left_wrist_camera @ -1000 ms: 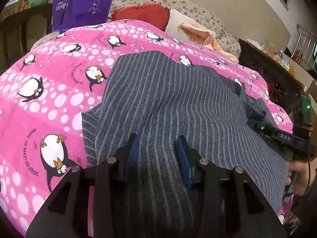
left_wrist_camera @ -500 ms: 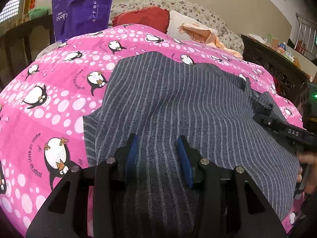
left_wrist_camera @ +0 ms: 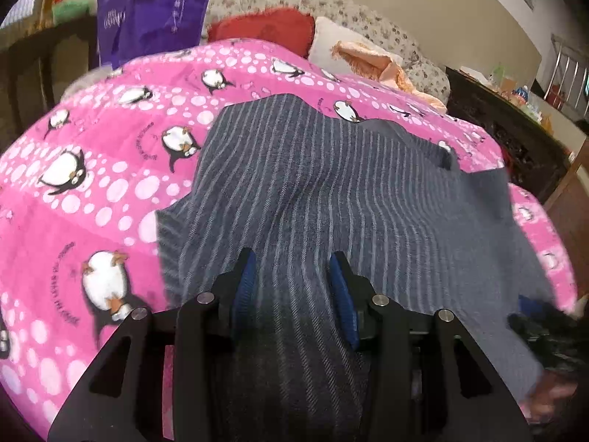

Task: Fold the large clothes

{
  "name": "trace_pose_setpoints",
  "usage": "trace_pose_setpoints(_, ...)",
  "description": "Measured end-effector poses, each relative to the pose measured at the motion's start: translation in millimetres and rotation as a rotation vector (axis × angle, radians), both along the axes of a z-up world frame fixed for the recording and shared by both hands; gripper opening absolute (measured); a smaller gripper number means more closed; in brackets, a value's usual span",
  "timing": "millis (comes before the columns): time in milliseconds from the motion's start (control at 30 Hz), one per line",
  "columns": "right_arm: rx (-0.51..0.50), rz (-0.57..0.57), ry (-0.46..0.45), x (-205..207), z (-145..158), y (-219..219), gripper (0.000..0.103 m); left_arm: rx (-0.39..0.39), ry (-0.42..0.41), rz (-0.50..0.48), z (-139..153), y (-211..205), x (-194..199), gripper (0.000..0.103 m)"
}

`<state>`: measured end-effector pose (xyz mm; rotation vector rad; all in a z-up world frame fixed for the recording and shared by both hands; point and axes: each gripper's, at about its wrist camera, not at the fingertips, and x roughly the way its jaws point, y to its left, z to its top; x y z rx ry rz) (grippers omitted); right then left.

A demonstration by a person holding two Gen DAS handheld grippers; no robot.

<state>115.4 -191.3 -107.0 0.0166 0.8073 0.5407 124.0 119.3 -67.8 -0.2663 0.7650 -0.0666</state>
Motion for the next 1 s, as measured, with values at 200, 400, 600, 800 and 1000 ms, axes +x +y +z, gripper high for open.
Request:
trace_pose_setpoints(200, 0.038, 0.007, -0.072, -5.0, -8.2, -6.4, 0.057, -0.005, 0.017, 0.126, 18.2, 60.0, -36.5, 0.073)
trace_pose_setpoints(400, 0.021, -0.005, -0.111, -10.7, -10.0, -4.5, 0.058, -0.244, 0.086, 0.093, 1.5, 85.4, -31.9, 0.082)
trace_pose_setpoints(600, 0.026, -0.004, -0.122, -14.1, -11.1, -4.8, 0.058, -0.307, 0.094, 0.008, 6.3, 71.1, 1.4, 0.083)
trace_pose_setpoints(800, 0.025, -0.007, -0.127, -16.7, -11.2, -3.4, 0.058, -0.294, 0.167, -0.106, -5.9, 63.1, 37.9, 0.095)
trace_pose_setpoints(1000, 0.027, -0.008, -0.128, -16.7, -11.5, -3.5, 0.058, -0.397, 0.213, -0.258, -2.6, 64.6, 61.1, 0.102)
